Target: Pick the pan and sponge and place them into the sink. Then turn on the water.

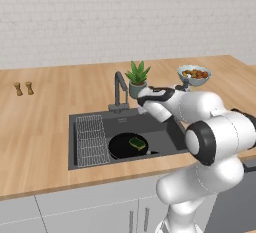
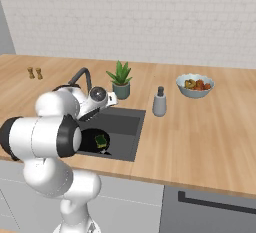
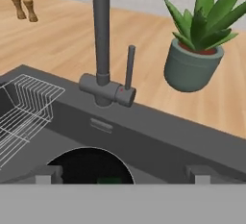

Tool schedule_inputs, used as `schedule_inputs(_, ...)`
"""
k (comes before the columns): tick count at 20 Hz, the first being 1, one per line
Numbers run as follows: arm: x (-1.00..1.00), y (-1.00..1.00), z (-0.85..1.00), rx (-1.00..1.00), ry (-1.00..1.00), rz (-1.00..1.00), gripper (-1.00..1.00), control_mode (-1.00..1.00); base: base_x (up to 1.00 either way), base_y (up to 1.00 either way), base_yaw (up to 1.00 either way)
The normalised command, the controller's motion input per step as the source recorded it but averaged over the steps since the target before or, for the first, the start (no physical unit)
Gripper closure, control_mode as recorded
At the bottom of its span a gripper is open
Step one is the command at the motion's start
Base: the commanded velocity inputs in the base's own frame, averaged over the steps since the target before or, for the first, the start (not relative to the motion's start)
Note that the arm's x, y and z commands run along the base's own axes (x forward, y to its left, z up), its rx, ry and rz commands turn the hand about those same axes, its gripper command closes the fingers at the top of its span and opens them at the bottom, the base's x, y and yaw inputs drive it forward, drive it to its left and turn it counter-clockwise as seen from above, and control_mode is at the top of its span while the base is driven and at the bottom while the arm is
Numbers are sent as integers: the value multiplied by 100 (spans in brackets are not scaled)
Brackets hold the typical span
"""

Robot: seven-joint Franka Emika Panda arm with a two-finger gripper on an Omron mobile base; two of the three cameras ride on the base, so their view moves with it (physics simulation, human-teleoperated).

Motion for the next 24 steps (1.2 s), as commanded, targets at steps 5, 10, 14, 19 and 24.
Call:
schedule_inputs(5, 0, 4, 13, 4, -12, -10, -100, -100, 0, 0, 0)
schedule_inputs(10, 0, 8, 3, 5, -12, -13, -100, -100, 0, 0, 0)
schedule_inputs(14, 0, 11, 0, 5, -12, -13, -100, -100, 0, 0, 0)
schedule_inputs(19, 0, 6, -2, 7, -16, -18, -100, -100, 0, 0, 0)
schedule_inputs(24, -1, 0, -44, 4, -21, -17, -100, -100, 0, 0, 0)
